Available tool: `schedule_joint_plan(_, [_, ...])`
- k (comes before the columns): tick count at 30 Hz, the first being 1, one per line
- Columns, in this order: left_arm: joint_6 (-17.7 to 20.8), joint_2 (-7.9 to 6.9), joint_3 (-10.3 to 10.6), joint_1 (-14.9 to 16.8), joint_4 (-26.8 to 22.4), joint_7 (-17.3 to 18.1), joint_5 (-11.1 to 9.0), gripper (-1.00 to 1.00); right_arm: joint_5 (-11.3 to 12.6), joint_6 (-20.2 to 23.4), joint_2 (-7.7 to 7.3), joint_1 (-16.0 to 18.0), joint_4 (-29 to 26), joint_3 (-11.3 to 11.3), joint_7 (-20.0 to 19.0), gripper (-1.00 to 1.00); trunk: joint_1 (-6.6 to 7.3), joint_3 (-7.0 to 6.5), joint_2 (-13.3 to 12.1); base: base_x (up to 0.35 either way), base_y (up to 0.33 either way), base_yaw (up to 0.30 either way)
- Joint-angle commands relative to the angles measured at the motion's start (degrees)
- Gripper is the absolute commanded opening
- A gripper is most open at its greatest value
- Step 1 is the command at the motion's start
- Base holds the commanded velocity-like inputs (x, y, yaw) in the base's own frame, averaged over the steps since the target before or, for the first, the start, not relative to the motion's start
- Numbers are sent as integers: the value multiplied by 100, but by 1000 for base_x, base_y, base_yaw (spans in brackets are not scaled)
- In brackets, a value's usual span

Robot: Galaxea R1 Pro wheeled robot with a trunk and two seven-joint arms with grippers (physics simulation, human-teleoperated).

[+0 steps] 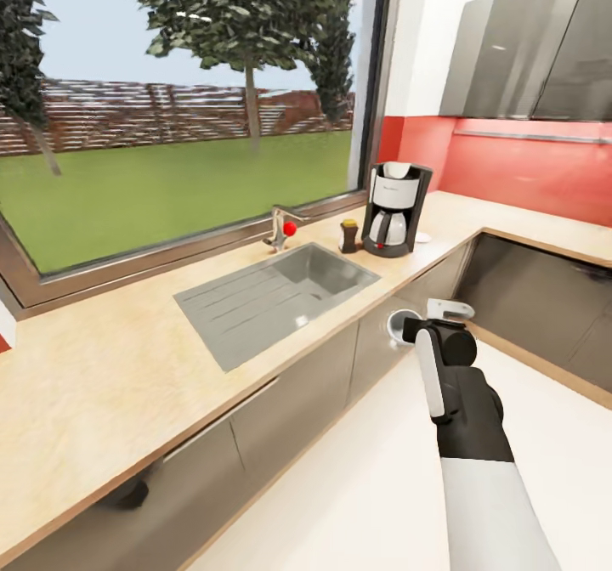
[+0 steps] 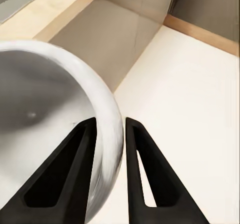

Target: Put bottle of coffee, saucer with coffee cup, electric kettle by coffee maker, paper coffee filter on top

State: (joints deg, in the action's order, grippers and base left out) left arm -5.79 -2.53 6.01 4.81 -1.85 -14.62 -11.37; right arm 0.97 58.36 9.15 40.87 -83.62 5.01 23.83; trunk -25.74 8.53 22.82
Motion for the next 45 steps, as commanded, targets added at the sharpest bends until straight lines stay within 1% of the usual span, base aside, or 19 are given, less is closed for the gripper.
schedule_joint_plan(1, [-19,-1,49,2,1,-14,-58,100,14,21,0,7,0,6,8,-100,-5,12,11,172,-223,-299])
schedule_joint_plan(5, [-19,1,49,2,1,-14,-58,100,10,19,-51,3,111,8,2,-100,-5,16,11,215,-208,-218])
schedule_joint_plan(8, [-19,4,49,2,1,-14,-58,100,5,18,-89,0,219,8,0,-100,-5,17,11,235,-200,-62])
schedule_joint_plan(12, [-19,6,49,2,1,-14,-58,100,1,18,-103,0,244,9,-1,-100,-5,17,11,240,-198,-15])
schedule_joint_plan(31, [-19,15,49,2,1,-14,-58,100,21,18,-81,0,199,0,8,-100,-5,17,11,242,-197,-1])
schedule_joint_plan(45, [-19,15,49,2,1,-14,-58,100,26,18,-72,0,197,0,8,-100,-5,17,11,180,-256,0])
